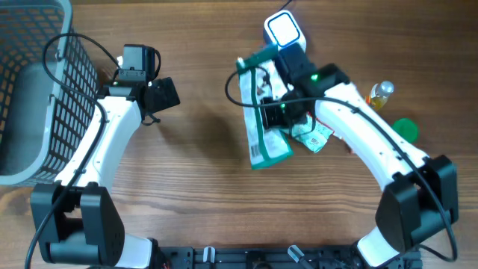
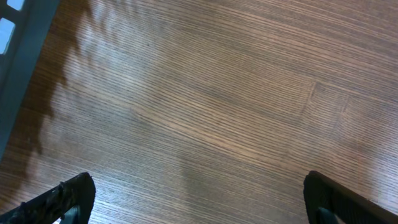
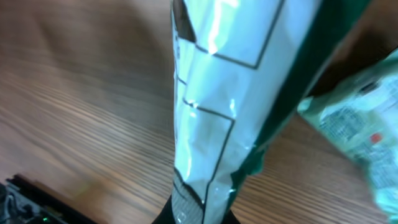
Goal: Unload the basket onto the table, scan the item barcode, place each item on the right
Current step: 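Lower the gloves pack onto the table center below the scanner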
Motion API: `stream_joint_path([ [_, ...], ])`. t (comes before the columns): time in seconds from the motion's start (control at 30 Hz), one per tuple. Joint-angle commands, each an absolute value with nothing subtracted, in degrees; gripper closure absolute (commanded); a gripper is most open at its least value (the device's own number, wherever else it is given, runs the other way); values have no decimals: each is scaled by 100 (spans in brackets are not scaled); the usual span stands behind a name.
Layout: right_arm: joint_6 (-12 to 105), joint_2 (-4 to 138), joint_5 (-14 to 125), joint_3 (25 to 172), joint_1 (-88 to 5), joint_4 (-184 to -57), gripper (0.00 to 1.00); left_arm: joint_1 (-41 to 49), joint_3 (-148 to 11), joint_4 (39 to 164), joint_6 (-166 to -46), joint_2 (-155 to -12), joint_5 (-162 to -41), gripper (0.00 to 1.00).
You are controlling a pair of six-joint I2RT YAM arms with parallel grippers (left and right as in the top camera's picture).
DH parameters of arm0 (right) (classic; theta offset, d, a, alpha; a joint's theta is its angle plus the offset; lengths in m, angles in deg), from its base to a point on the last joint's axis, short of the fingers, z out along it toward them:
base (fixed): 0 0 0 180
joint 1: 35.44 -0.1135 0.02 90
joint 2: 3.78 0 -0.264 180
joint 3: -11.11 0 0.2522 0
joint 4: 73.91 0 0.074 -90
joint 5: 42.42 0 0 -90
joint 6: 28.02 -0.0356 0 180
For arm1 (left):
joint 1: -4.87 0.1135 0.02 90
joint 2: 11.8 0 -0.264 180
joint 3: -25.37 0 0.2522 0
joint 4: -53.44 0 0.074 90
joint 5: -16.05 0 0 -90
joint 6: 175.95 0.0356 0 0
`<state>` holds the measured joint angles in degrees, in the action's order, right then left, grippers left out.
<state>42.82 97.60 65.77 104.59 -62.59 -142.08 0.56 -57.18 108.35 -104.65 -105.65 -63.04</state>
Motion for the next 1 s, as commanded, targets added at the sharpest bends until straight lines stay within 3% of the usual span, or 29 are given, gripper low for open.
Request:
stream_joint_path([
  [0.0, 3886, 9804, 6289, 10133, -6235, -13913, 80, 75, -5738, 10837, -10395, -10571, -6234, 0],
  [0.07, 3889, 9804, 5795, 10120, -6235, -13906, 38, 75, -5738, 10837, -10395, -10571, -6234, 0],
  [0.1, 3889, 9802, 5548, 10120, -6235, -13893, 32, 75, -5738, 10837, -10395, -10571, -6234, 0],
  [0.43, 4267, 9791, 4717, 10157, -6235, -13548, 21, 75, -5738, 10837, -10395, -10571, -6234, 0],
  [0.47, 4310, 9793, 4658, 10155, -6235, -13552, 3, 75, -5738, 10837, -10395, -10571, -6234, 0],
  [0.5, 4343, 9791, 4630, 10155, -6235, -13559, 0, 75, -5738, 10837, -10395, -10571, -6234, 0],
  [0.97, 4389, 9793, 4630, 10151, -6235, -12945, 0, 75, -5738, 10837, -10395, -10571, -6234, 0],
])
